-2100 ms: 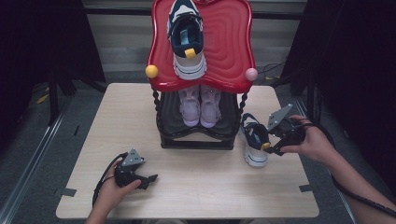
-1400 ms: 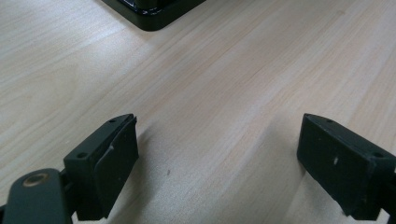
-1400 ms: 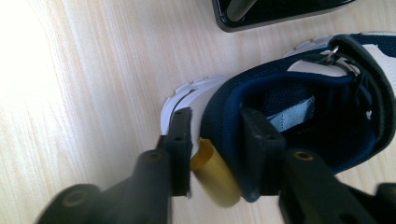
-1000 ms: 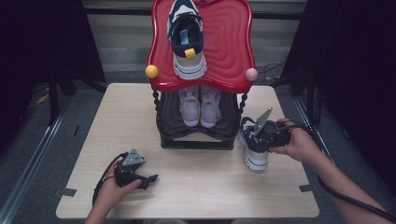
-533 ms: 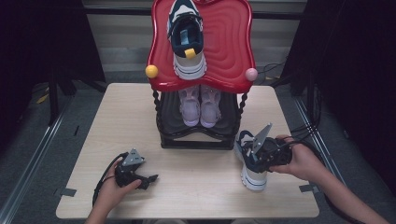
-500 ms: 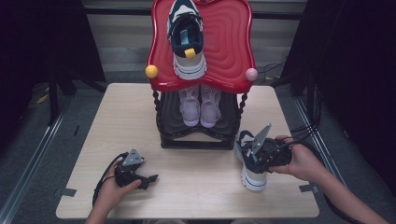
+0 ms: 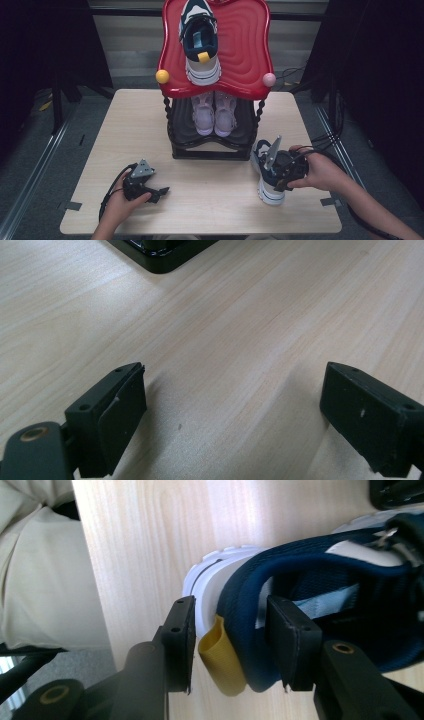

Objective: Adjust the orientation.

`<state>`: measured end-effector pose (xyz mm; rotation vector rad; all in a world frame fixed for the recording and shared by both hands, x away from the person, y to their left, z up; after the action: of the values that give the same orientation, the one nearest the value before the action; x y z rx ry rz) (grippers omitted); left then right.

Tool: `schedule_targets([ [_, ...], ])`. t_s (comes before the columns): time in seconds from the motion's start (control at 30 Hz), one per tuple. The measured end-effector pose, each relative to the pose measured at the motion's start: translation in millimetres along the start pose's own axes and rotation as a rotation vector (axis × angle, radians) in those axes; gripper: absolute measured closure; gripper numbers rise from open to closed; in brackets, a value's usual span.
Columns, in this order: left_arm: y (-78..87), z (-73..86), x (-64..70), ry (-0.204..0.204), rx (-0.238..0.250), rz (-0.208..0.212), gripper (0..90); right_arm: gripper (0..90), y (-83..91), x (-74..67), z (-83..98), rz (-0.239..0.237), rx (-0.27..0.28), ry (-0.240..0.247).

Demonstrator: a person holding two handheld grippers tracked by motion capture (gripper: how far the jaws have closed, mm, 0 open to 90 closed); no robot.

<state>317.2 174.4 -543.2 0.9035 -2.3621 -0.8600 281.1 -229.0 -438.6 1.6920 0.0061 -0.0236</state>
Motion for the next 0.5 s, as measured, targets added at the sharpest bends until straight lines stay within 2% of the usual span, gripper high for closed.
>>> schedule_targets([
  [0.03,0.0,0.0,0.0,0.001,0.0,0.0,10.8,52.8,-1.7,0.0,0.9,-0.007,-0.004,0.01],
  [0.13,0.0,0.0,0.1,0.001,0.0,0.0,10.8,53.1,-5.1,-2.4,2.6,-0.023,-0.026,-0.005],
  [0.23,0.0,0.0,0.1,0.001,0.0,0.0,10.8,56.0,-6.7,1.4,2.1,-0.025,-0.014,0.037],
  [0.33,0.1,0.0,-0.1,-0.001,0.0,-0.002,10.8,58.6,-6.6,0.8,1.6,-0.032,-0.035,0.024],
  [0.37,0.5,0.0,-0.6,-0.008,-0.005,-0.004,10.8,59.0,-8.0,1.7,0.8,-0.036,-0.027,0.048],
  [0.5,0.4,0.1,-0.5,-0.007,-0.004,-0.004,10.8,60.0,-11.4,3.0,-0.4,-0.035,-0.043,0.081],
])
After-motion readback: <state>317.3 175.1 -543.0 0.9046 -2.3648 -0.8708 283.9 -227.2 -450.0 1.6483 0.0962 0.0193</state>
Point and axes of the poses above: each handheld gripper's, and its own axes: y roughly backward along the jaws, z roughly out of its underside, x roughly to its right, the point moved 5 cm from there along -y, roughly forward along the jaws, and after that the axes turned 14 degrees about y, right-handed, at the moved point
